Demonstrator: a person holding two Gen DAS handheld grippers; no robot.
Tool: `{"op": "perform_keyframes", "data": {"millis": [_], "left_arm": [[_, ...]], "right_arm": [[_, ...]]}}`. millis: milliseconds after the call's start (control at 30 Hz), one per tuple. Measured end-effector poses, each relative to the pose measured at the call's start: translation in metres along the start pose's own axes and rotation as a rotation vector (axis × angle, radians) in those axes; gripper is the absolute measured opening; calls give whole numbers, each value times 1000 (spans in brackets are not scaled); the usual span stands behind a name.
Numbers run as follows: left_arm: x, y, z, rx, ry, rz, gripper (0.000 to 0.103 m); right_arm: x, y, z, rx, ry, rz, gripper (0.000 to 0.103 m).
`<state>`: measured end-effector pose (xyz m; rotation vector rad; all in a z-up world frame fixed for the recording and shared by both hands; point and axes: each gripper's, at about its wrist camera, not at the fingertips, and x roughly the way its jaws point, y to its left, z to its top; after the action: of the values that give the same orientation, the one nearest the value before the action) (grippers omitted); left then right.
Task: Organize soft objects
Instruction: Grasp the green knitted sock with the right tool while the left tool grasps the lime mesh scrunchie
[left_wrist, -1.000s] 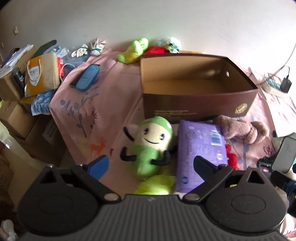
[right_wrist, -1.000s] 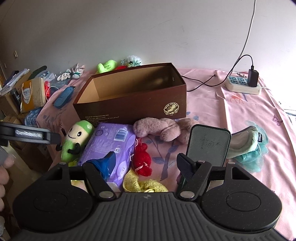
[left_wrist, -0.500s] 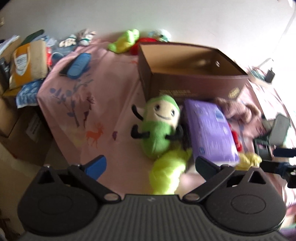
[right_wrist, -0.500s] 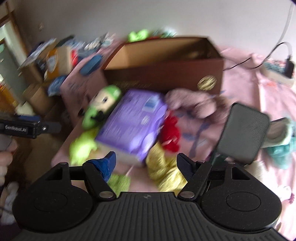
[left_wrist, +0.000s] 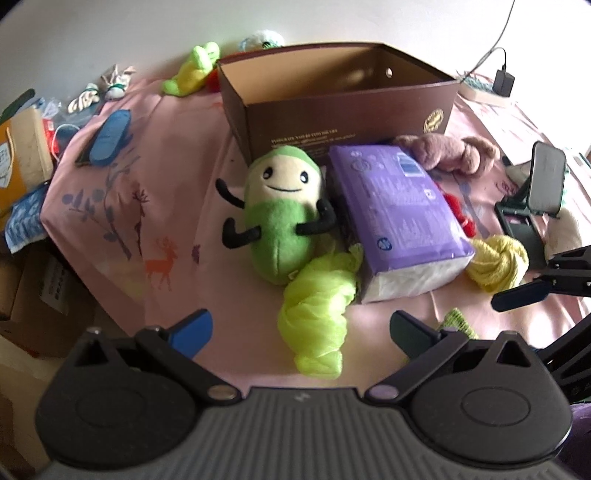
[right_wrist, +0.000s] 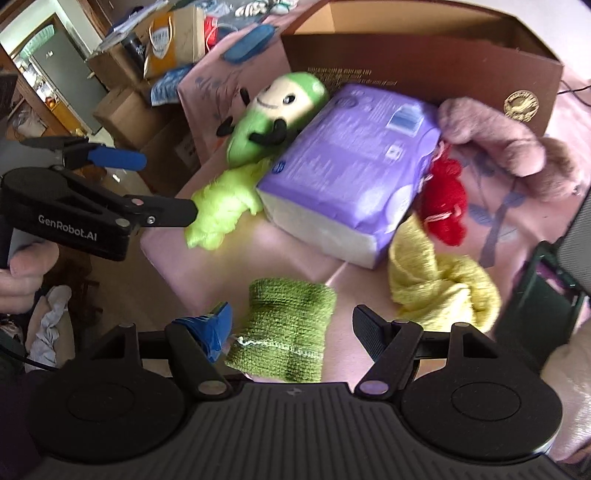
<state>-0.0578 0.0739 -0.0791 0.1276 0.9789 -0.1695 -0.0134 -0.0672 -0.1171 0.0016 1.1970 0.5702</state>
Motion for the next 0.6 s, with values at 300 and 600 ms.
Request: {"op": "perform_keyframes", "data": {"millis": [300,600], "left_arm": [[25,-6,7,53,25,-12,93],[46,-2,4,26,90,-19,51]], "right_arm": [[25,5,1,-22,56,-15,54],[31,-1,0,-6,89,-7,10]]}}
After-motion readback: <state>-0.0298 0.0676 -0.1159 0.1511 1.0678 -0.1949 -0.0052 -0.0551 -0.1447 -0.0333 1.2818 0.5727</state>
